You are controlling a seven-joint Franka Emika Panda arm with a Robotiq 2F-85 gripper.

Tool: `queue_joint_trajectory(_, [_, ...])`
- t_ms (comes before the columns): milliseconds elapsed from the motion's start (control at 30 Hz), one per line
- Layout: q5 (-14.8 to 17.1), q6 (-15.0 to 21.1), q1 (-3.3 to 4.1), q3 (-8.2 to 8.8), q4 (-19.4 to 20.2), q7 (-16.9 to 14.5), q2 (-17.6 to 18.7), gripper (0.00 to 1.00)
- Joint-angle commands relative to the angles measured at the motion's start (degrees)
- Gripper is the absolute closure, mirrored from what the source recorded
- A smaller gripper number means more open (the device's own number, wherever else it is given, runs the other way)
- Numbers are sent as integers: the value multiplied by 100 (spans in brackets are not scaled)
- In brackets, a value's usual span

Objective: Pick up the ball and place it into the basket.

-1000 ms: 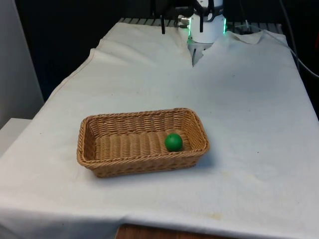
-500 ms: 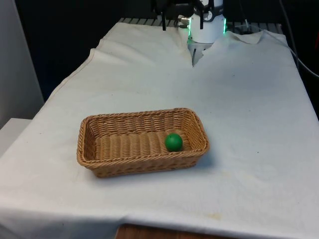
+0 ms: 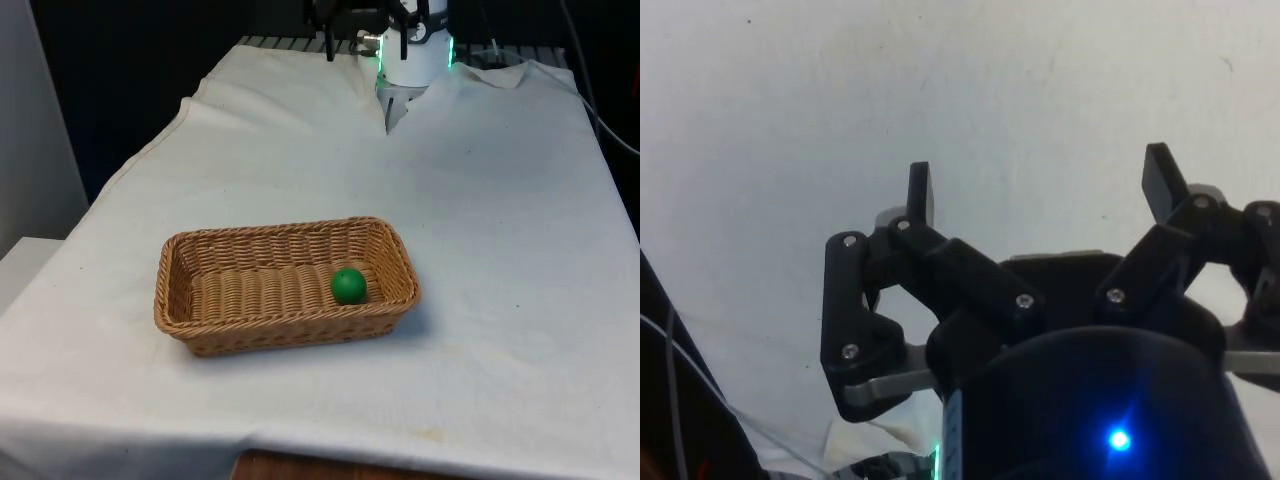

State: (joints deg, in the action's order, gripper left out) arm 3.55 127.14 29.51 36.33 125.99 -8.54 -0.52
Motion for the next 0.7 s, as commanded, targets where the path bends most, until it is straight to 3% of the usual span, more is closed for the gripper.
queue_joint_trajectory(0, [-115, 29, -6, 0, 57, 120, -69, 0])
queue_joint_trajectory(233, [-172, 40, -17, -11, 235, 315, -235, 0])
queue_joint_trajectory(267, [-63, 0, -11, -6, 206, 212, -201, 0])
queue_joint_trajectory(500, [-344, 34, -17, -86, 384, 533, -413, 0])
queue_joint_trajectory(533, [-201, 0, -11, -69, 344, 413, -355, 0])
queue_joint_trajectory(567, [-384, 34, -17, -97, 401, 567, -441, 0])
queue_joint_trajectory(667, [-498, 29, -23, -138, 470, 670, -533, 0])
